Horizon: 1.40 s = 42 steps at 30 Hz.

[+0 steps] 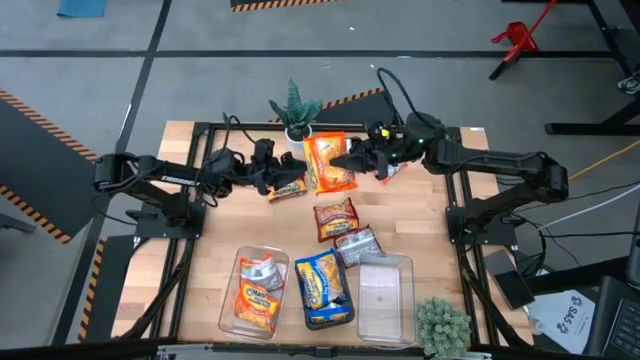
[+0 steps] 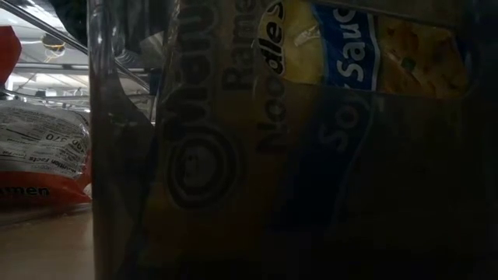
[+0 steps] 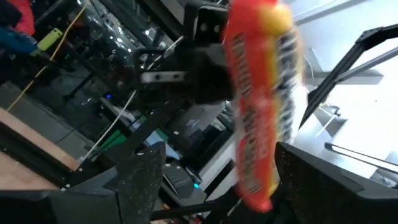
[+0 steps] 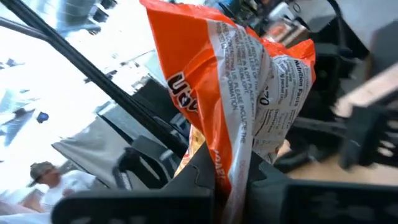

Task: Sort Maruchan noodles
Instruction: Put the orange noodle pack into the left transparent bin

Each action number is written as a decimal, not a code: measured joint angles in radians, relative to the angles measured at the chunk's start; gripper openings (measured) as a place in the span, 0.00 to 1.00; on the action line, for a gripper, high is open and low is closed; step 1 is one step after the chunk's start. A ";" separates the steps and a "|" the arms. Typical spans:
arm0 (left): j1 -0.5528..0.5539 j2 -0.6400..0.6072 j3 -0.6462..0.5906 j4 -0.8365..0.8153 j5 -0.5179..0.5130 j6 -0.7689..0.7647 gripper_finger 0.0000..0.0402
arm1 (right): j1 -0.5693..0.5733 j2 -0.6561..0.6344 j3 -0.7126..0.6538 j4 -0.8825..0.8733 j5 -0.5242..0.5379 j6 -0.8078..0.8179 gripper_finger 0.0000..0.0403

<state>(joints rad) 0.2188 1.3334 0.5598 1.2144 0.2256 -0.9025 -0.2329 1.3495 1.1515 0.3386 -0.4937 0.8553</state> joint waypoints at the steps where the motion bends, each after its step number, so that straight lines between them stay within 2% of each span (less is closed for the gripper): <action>1: 0.000 0.000 0.000 0.002 -0.007 0.000 0.74 | 0.000 0.000 0.000 0.010 0.001 0.002 0.01; 6: 0.001 0.000 0.015 0.003 -0.038 0.023 0.74 | -0.001 0.018 0.000 0.001 0.024 -0.002 0.01; 12: -0.019 0.007 0.077 0.004 -0.002 0.062 0.74 | -0.001 0.059 0.000 0.013 0.037 -0.007 0.01; 19: -0.056 0.037 0.152 -0.072 0.045 0.101 0.73 | -0.001 0.094 0.000 0.090 0.030 0.002 0.01; 23: -0.056 0.044 0.169 -0.069 0.065 0.120 0.70 | -0.001 0.093 0.000 0.092 0.030 0.002 0.01; 27: -0.056 0.044 0.174 -0.072 0.053 0.128 0.64 | -0.001 0.093 0.000 0.091 0.024 0.002 0.03; 30: -0.056 0.044 0.174 -0.080 0.050 0.128 0.56 | -0.001 0.093 0.000 0.083 0.005 0.002 0.10; 34: -0.056 0.044 0.174 -0.084 0.046 0.128 0.46 | -0.001 0.093 0.000 0.079 0.004 0.001 0.24; 38: -0.056 0.044 0.174 -0.084 0.037 0.128 0.39 | -0.001 0.093 0.000 0.081 0.000 0.001 0.40; 42: -0.056 0.044 0.174 -0.085 0.029 0.123 0.33 | -0.004 0.092 0.000 0.088 -0.055 0.010 0.51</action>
<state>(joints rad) 0.1627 1.3777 0.7338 1.1297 0.2544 -0.7794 -0.2364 1.4411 1.1515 0.4262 -0.5490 0.8657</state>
